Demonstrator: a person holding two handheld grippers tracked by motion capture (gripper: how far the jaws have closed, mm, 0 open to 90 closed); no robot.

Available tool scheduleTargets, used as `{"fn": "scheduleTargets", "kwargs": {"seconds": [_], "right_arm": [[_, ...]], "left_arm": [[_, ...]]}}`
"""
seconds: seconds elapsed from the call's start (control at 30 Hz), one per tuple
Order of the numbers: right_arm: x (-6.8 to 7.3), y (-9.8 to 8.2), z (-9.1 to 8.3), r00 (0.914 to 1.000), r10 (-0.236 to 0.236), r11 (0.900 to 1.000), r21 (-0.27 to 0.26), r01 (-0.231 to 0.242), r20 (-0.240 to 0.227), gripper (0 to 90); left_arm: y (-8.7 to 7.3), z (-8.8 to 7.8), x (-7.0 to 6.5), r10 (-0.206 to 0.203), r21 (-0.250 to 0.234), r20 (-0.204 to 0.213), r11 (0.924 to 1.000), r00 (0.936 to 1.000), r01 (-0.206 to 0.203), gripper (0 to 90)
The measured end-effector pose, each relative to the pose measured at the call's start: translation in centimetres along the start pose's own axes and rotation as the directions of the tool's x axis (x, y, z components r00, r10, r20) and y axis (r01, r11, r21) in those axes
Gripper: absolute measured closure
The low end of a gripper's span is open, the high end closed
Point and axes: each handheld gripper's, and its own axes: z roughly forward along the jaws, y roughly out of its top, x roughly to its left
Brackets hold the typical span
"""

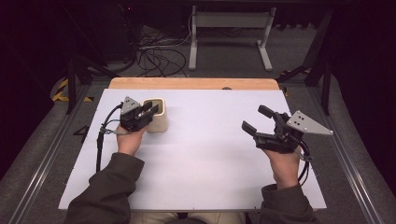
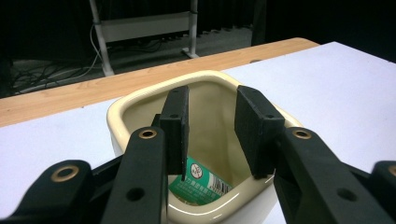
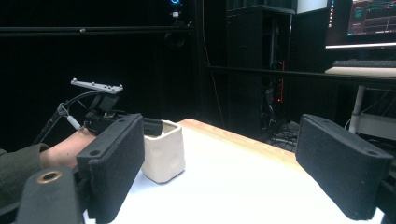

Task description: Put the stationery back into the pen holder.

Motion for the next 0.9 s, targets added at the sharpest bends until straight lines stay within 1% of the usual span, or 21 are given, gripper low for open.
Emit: {"fn": "scheduleTargets", "kwargs": {"seconds": [0.17, 0.43, 0.73, 0.9], "right_arm": [[0.01, 0.00, 0.03, 1.0000, -0.001, 1.000, 0.000, 0.001, -0.003, 16.5], [-0.12, 0.00, -0.07, 1.0000, 0.001, 1.000, -0.002, -0.001, -0.002, 16.4], [-0.36, -0.08, -0.13, 0.9999, 0.011, 1.000, -0.001, -0.011, 0.002, 16.5], [-0.55, -0.18, -0.14, 0.9999, 0.016, 1.000, -0.002, -0.016, 0.003, 16.4]], "left_arm": [[0.09, -0.11, 0.06, -0.023, -0.009, 0.012, 0.9997, 0.9997, 0.023, 63.6], [0.10, -0.11, 0.17, -0.039, -0.009, 0.018, 0.9992, 0.9991, 0.039, 58.8], [0.21, -0.28, 0.21, -0.062, -0.009, 0.041, 0.9980, 0.9972, 0.063, 55.2], [0.41, -0.58, 0.30, -0.069, -0.026, 0.047, 0.9972, 0.9965, 0.070, 52.6]]}}
